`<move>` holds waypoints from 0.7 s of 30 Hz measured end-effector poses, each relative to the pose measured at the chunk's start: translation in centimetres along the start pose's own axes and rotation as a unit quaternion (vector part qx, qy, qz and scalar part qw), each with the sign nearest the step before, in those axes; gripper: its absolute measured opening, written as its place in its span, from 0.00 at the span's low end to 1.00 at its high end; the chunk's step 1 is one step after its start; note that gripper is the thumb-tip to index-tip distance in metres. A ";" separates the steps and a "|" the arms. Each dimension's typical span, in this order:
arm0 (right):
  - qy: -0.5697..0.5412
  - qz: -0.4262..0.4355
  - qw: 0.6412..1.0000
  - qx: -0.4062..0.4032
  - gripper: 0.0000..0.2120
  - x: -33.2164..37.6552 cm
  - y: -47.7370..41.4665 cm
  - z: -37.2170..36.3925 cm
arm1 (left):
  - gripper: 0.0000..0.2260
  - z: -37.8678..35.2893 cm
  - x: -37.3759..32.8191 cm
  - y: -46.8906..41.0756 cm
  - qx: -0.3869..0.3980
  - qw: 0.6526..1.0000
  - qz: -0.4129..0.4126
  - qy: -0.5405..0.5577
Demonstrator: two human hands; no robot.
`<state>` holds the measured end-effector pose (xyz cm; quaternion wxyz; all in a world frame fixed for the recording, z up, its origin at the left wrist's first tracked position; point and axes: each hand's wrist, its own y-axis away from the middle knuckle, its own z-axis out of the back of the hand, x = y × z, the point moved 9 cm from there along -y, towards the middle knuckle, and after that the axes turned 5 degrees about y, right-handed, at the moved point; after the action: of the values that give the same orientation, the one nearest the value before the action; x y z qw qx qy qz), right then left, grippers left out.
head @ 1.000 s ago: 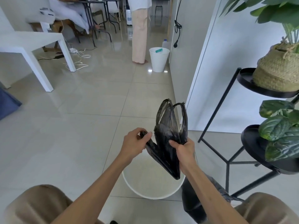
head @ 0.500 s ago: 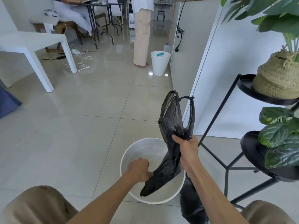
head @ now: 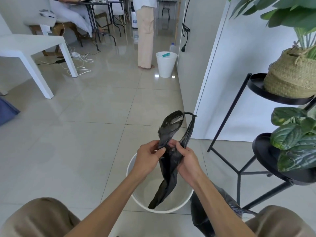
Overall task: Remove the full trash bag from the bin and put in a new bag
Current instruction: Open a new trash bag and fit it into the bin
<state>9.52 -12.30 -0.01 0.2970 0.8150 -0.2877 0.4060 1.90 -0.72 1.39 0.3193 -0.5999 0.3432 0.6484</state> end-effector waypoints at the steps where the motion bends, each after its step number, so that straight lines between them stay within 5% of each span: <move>1: 0.014 -0.001 1.000 0.002 0.15 0.1 0.0 0.1 | 0.12 0.6 0.4 -0.2 -0.020 1.000 0.004 -0.009; 7: 0.126 0.031 0.985 -0.111 0.12 2.4 -0.2 4.4 | 0.13 5.4 2.1 -0.3 -0.131 0.988 0.064 0.044; 13: 0.305 0.057 0.938 -0.157 0.07 5.2 -0.5 6.6 | 0.10 8.4 1.5 0.4 -0.119 0.988 0.056 0.078; 18: 0.331 0.061 0.919 -0.204 0.08 4.9 -0.5 7.2 | 0.11 9.1 3.1 2.5 -0.141 0.986 0.084 0.020; 21: 0.345 0.050 0.911 -0.222 0.08 3.8 -0.4 7.4 | 0.12 8.6 4.5 3.9 -0.089 0.988 0.115 -0.045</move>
<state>15.36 -18.28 -0.58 0.5301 0.5223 -0.2901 0.6017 -6.45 4.22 -2.43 0.2032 -0.5526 0.3358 0.7352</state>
